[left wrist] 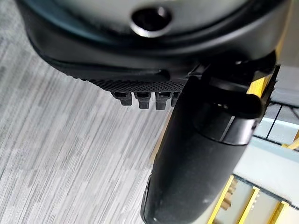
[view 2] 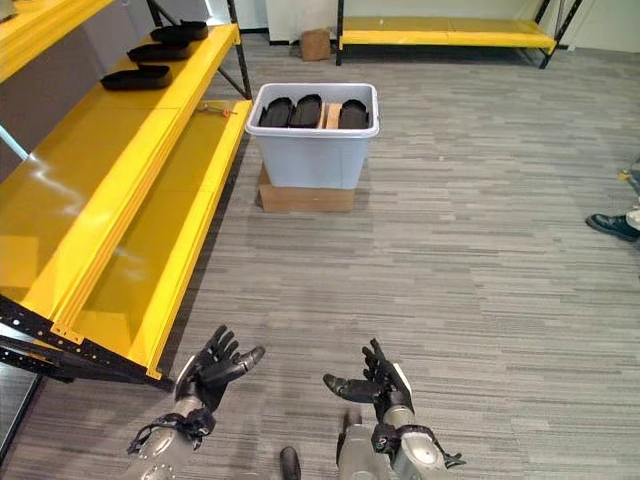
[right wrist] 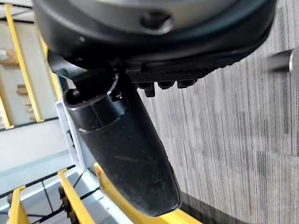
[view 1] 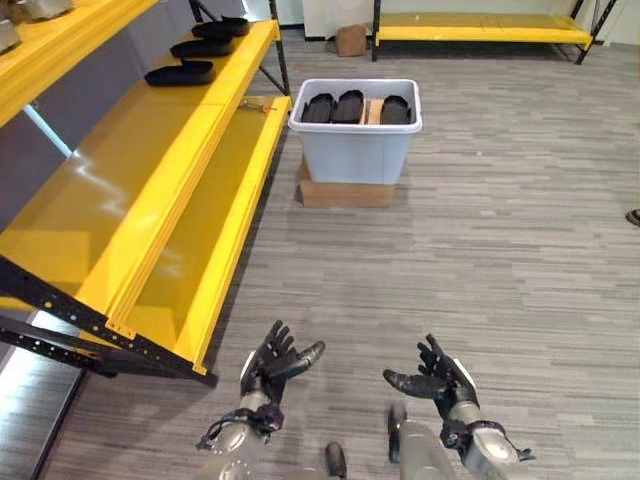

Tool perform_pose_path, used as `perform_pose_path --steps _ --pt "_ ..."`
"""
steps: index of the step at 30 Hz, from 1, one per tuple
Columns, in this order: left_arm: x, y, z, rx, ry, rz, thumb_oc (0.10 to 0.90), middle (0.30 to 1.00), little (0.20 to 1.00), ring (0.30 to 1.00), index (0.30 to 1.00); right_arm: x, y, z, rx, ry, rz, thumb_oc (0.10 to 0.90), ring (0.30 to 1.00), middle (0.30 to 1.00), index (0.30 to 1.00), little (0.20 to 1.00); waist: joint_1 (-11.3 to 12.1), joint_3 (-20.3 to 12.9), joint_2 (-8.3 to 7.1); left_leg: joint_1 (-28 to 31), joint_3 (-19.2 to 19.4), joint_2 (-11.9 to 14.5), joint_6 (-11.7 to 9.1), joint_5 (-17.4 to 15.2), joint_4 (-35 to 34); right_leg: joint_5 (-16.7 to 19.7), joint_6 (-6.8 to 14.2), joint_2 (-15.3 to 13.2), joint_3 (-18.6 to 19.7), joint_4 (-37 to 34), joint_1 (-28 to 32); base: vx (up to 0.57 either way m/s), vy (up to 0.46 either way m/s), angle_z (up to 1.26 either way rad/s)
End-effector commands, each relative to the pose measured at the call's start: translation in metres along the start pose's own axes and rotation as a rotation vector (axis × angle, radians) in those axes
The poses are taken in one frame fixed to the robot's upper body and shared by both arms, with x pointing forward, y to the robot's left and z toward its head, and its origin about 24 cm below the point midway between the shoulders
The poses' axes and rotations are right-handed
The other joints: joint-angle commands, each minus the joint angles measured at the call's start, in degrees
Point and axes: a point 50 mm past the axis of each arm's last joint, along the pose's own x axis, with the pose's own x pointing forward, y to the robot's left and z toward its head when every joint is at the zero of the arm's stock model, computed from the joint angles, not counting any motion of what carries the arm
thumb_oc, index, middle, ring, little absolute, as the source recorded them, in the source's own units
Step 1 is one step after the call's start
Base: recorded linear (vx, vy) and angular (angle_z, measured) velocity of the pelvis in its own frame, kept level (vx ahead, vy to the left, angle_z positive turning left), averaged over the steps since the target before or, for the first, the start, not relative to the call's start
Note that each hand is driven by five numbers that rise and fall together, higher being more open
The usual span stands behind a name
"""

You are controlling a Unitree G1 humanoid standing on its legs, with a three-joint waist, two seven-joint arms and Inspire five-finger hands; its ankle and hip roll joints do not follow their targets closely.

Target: Move parts from the plastic box to the shelf.

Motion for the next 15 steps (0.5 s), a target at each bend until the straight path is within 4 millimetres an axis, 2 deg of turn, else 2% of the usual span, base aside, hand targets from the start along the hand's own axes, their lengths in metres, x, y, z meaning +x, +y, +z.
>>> perform_pose_path --steps 1,2,4,6,9,10,12,13,14,15 --pt "0.001 -0.015 0.030 0.035 -0.171 -0.116 0.900 1.000 1.000 1.000 1.000 0.009 0.008 0.043 -0.014 -0.210 0.061 0.900 1.000 1.000 1.000 1.000 -0.59 -3.98 -1.01 6.69 -2.01 -0.24 -3.96 -7.87 3.80 7.72 -0.59 2.87 0.71 -1.24 6.79 0.36 -0.176 0.49" --pt "0.001 -0.016 0.030 0.025 -0.173 -0.120 0.900 1.000 1.000 1.000 1.000 0.009 0.008 0.046 -0.012 -0.216 0.064 0.900 1.000 1.000 1.000 1.000 -0.57 -4.69 -0.86 7.29 -2.31 0.68 -4.70 -7.35 3.80 7.28 -1.18 3.89 0.95 -1.68 7.82 0.30 -0.146 0.45" --pt "0.001 -0.016 0.030 0.025 -0.173 -0.120 0.900 1.000 1.000 1.000 1.000 0.009 0.008 0.046 -0.012 -0.216 0.064 0.900 1.000 1.000 1.000 1.000 -0.59 -4.68 -0.84 7.32 -2.32 0.71 -4.71 -7.35 3.78 7.29 -1.18 3.91 0.92 -1.71 7.86 0.15 -0.081 0.33" --pt "0.001 -0.017 0.029 0.006 -0.172 -0.123 0.900 1.000 1.000 1.000 1.000 0.010 0.005 0.048 -0.027 -0.221 0.069 0.900 1.000 1.000 1.000 1.000 -0.33 -6.07 -0.10 8.33 -2.56 2.22 -5.96 -5.94 3.38 5.69 -2.09 5.09 0.04 -1.98 8.94 0.28 -0.154 0.22" --pt "0.003 -0.021 0.034 0.016 -0.193 -0.136 0.900 1.000 1.000 1.000 1.000 0.010 0.002 0.050 -0.031 -0.226 0.063 0.900 1.000 1.000 1.000 1.000 -0.44 -6.37 0.09 7.09 -2.63 3.48 -8.07 -3.35 5.71 4.38 -3.04 6.18 -0.21 -2.55 10.10 0.12 -0.100 0.06" --pt "0.003 -0.021 0.034 0.016 -0.193 -0.136 0.900 1.000 1.000 1.000 1.000 0.010 0.002 0.050 -0.031 -0.226 0.063 0.900 1.000 1.000 1.000 1.000 -0.45 -6.37 0.09 7.08 -2.63 3.48 -8.07 -3.35 5.71 4.38 -3.04 6.18 -0.21 -2.55 10.10 0.14 -0.142 -0.11" --pt "0.006 -0.024 0.036 0.011 -0.200 -0.142 0.900 1.000 1.000 1.000 1.000 0.009 -0.003 0.052 -0.031 -0.234 0.039 0.900 1.000 1.000 1.000 1.000 -0.66 -5.91 -0.36 4.00 -2.36 4.85 -10.83 0.53 14.77 2.29 -4.67 7.48 0.41 -2.17 11.84 0.19 -0.182 0.01" --pt "0.006 -0.024 0.036 0.008 -0.201 -0.144 0.900 1.000 1.000 1.000 1.000 0.009 -0.005 0.052 -0.034 -0.234 0.031 0.900 1.000 1.000 1.000 1.000 -0.50 -5.70 -0.95 1.70 -2.62 4.64 -11.57 3.10 19.51 1.73 -5.29 7.46 0.86 -2.13 12.60 0.15 -0.179 0.18" --pt "0.005 -0.025 0.036 0.003 -0.202 -0.153 0.900 1.000 1.000 1.000 1.000 0.008 -0.009 0.055 -0.034 -0.246 0.020 0.900 1.000 1.000 1.000 1.000 0.57 -4.33 -2.27 -3.76 -4.69 2.51 -12.89 6.78 29.83 1.02 -6.45 6.99 1.97 -2.09 13.99 0.08 -0.117 0.05" --pt "0.005 -0.026 0.036 0.004 -0.202 -0.153 0.900 1.000 1.000 1.000 1.000 0.008 -0.009 0.055 -0.034 -0.246 0.020 0.900 1.000 1.000 1.000 1.000 0.53 -4.35 -2.22 -3.94 -4.76 2.56 -12.91 6.67 30.09 0.99 -6.47 7.04 1.90 -2.03 13.92 0.07 -0.103 -0.15"
